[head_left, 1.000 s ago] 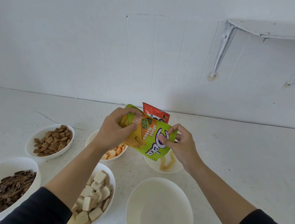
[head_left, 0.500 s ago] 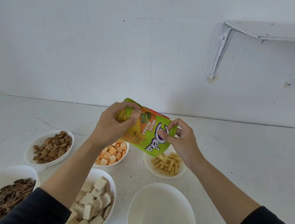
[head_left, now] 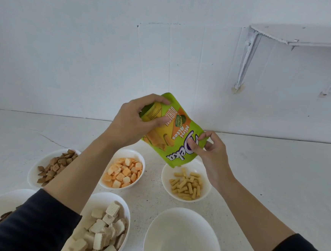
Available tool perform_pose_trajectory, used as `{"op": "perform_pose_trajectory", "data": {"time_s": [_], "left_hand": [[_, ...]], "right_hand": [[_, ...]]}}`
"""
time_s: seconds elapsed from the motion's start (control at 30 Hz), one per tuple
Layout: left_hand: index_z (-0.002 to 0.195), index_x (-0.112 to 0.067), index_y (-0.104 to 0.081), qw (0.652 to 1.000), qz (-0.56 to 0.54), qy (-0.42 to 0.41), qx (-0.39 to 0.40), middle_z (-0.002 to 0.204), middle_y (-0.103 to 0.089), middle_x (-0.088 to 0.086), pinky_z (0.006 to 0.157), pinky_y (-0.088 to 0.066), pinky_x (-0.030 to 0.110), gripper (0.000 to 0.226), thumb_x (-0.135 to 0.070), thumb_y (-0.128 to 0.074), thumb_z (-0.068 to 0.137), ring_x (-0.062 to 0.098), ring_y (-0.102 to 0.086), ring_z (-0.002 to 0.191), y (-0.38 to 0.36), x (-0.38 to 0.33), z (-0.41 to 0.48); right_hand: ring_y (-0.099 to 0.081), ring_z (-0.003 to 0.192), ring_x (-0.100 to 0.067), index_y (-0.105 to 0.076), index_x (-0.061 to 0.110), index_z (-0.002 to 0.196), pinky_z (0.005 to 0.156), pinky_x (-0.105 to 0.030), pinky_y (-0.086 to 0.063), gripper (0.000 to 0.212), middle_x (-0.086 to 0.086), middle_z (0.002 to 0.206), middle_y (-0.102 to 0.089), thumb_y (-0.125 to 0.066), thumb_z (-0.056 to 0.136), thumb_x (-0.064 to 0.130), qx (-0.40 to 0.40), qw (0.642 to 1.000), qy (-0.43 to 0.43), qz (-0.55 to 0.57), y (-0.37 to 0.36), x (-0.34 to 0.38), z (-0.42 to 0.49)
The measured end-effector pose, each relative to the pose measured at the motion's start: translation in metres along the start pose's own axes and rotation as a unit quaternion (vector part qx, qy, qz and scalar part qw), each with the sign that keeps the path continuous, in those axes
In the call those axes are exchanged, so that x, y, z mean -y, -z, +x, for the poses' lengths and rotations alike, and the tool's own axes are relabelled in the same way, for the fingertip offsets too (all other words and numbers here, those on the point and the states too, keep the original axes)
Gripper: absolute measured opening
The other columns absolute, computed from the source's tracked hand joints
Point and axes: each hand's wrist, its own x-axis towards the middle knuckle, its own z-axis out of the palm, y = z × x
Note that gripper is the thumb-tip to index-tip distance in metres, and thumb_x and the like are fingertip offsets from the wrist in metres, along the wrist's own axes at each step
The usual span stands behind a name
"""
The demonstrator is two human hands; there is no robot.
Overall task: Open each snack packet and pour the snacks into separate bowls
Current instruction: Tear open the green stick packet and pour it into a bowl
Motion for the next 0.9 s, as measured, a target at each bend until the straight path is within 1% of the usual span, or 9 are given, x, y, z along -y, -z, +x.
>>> {"op": "perform_pose_trajectory", "data": {"time_s": [0.13, 0.23, 0.33, 0.4, 0.53, 0.63, 0.7, 0.8, 0.9], "left_hand": [[0.116, -0.039, -0.067, 0.999, 0.028, -0.003, 0.041, 0.114, -0.07, -0.012, 0.076, -0.062, 0.03, 0.034, -0.035, -0.08, 0.085, 0.007, -0.069, 0.101, -0.015, 0.005, 0.004], [0.117, -0.038, -0.066, 0.996, 0.043, -0.003, 0.072, 0.116, -0.068, -0.013, 0.077, -0.059, 0.022, 0.033, -0.032, -0.079, 0.087, 0.004, -0.066, 0.102, -0.027, 0.012, 0.005], [0.114, -0.034, -0.068, 0.996, 0.055, -0.028, 0.057, 0.11, -0.069, -0.015, 0.076, -0.056, 0.018, 0.03, -0.024, -0.078, 0.088, 0.004, -0.066, 0.1, -0.034, 0.016, 0.007], [0.112, -0.031, -0.07, 0.997, 0.053, -0.044, 0.034, 0.106, -0.069, -0.017, 0.075, -0.055, 0.017, 0.028, -0.02, -0.078, 0.088, 0.002, -0.066, 0.098, -0.037, 0.015, 0.011], [0.112, -0.03, -0.071, 0.994, 0.073, -0.078, 0.015, 0.105, -0.072, -0.014, 0.079, -0.059, 0.028, 0.027, -0.022, -0.079, 0.087, 0.006, -0.068, 0.095, -0.037, 0.007, 0.018], [0.126, -0.036, -0.065, 0.986, 0.108, -0.087, 0.096, 0.117, -0.069, -0.017, 0.083, -0.059, 0.029, 0.043, -0.033, -0.081, 0.085, 0.004, -0.067, 0.102, -0.035, 0.003, 0.02], [0.134, -0.036, -0.06, 0.979, 0.119, -0.096, 0.133, 0.124, -0.066, -0.013, 0.086, -0.059, 0.029, 0.054, -0.032, -0.081, 0.085, 0.007, -0.066, 0.108, -0.037, 0.003, 0.018], [0.13, -0.033, -0.063, 0.982, 0.109, -0.092, 0.123, 0.124, -0.068, -0.012, 0.081, -0.061, 0.03, 0.051, -0.019, -0.081, 0.085, 0.01, -0.068, 0.105, -0.043, 0.004, 0.016], [0.125, -0.033, -0.065, 0.983, 0.105, -0.085, 0.122, 0.121, -0.069, -0.013, 0.077, -0.061, 0.026, 0.047, -0.015, -0.081, 0.085, 0.01, -0.07, 0.102, -0.046, 0.005, 0.015]], "right_hand": [[-0.073, 0.1, -0.032, -0.05, 0.016, 0.086, 0.079, -0.041, -0.057, 0.039, -0.016, 0.106, -0.075, -0.084, 0.071, 0.029, -0.006, 0.999, -0.037, 0.022, 0.01, -0.021, -0.007], [-0.074, 0.098, -0.032, -0.048, 0.014, 0.087, 0.072, -0.033, -0.057, 0.041, -0.014, 0.106, -0.076, -0.084, 0.072, 0.027, -0.015, 0.998, -0.058, 0.023, 0.015, -0.034, -0.01], [-0.075, 0.096, -0.031, -0.048, 0.013, 0.088, 0.068, -0.028, -0.057, 0.04, -0.014, 0.106, -0.076, -0.083, 0.074, 0.022, -0.023, 0.998, -0.06, 0.03, 0.018, -0.038, -0.009], [-0.075, 0.096, -0.031, -0.047, 0.013, 0.088, 0.069, -0.029, -0.058, 0.036, -0.016, 0.106, -0.075, -0.082, 0.078, 0.017, -0.02, 0.998, -0.051, 0.04, 0.018, -0.035, -0.006], [-0.074, 0.096, -0.031, -0.046, 0.012, 0.087, 0.071, -0.032, -0.059, 0.034, -0.019, 0.108, -0.074, -0.079, 0.078, 0.01, -0.031, 0.996, -0.03, 0.08, 0.019, -0.03, -0.001], [-0.072, 0.097, -0.033, -0.047, 0.01, 0.093, 0.079, -0.045, -0.061, 0.035, -0.021, 0.11, -0.073, -0.078, 0.077, 0.006, -0.036, 0.989, -0.043, 0.134, 0.024, -0.032, 0.0], [-0.072, 0.096, -0.032, -0.047, 0.01, 0.093, 0.082, -0.05, -0.06, 0.034, -0.019, 0.109, -0.073, -0.077, 0.077, 0.005, -0.031, 0.985, -0.059, 0.158, 0.027, -0.035, 0.0], [-0.073, 0.097, -0.033, -0.047, 0.011, 0.09, 0.078, -0.045, -0.061, 0.04, -0.02, 0.108, -0.074, -0.082, 0.069, 0.01, -0.027, 0.986, -0.074, 0.146, 0.028, -0.038, -0.001], [-0.073, 0.095, -0.032, -0.051, 0.009, 0.088, 0.075, -0.036, -0.06, 0.043, -0.02, 0.102, -0.074, -0.085, 0.063, 0.013, -0.045, 0.992, -0.084, 0.085, 0.028, -0.039, -0.002]]}}
